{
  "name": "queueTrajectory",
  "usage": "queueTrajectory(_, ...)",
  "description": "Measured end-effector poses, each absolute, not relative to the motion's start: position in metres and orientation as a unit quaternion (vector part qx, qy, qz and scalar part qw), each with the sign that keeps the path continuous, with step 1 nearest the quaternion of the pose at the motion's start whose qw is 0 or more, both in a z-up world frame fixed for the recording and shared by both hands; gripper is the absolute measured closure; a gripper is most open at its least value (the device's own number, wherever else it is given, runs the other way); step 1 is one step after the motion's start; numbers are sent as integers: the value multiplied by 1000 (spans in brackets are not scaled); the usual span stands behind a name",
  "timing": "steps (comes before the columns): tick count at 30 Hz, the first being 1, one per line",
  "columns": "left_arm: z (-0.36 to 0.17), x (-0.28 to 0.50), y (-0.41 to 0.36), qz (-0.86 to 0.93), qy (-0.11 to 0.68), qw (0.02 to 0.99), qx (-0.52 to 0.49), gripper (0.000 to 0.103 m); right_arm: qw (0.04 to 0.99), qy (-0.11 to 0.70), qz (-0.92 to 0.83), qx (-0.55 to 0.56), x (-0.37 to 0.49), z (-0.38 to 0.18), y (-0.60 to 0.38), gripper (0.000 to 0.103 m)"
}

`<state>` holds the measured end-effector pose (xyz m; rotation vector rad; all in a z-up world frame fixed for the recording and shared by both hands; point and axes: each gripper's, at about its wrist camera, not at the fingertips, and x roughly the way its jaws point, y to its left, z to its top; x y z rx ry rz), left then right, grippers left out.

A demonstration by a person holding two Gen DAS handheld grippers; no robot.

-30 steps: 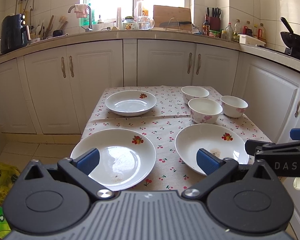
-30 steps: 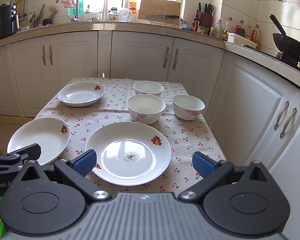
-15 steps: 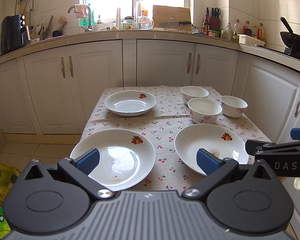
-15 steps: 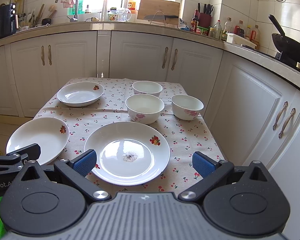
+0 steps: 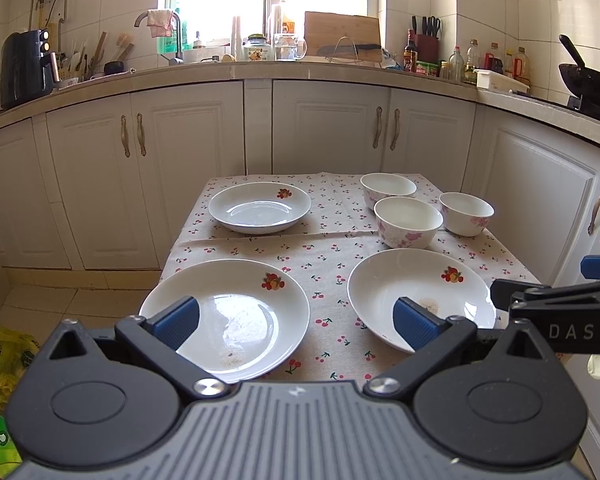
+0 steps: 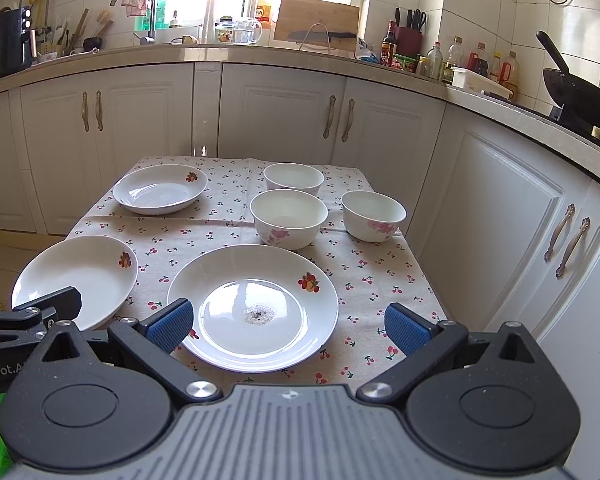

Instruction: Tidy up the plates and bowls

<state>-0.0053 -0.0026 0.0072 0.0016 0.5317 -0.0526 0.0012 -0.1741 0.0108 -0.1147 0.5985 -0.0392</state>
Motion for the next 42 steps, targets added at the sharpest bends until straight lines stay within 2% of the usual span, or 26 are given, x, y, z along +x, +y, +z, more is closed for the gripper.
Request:
queueTrajectory(19, 6, -4, 1, -32, 256, 966, 10, 1, 954, 293, 4, -55, 7, 15, -175, 0)
queueTrajectory(31, -4, 7, 21, -52, 253, 965, 41, 1, 963, 248, 93, -57, 31, 33, -182, 0)
queueTrajectory(36, -18, 13, 37, -77, 274, 958, 31, 1, 959, 229, 141, -94, 47, 31, -169, 0)
queueTrajectory(42, -40, 14, 62, -90, 312, 946, 11, 1, 936, 261, 221, -81, 72, 18, -154, 0)
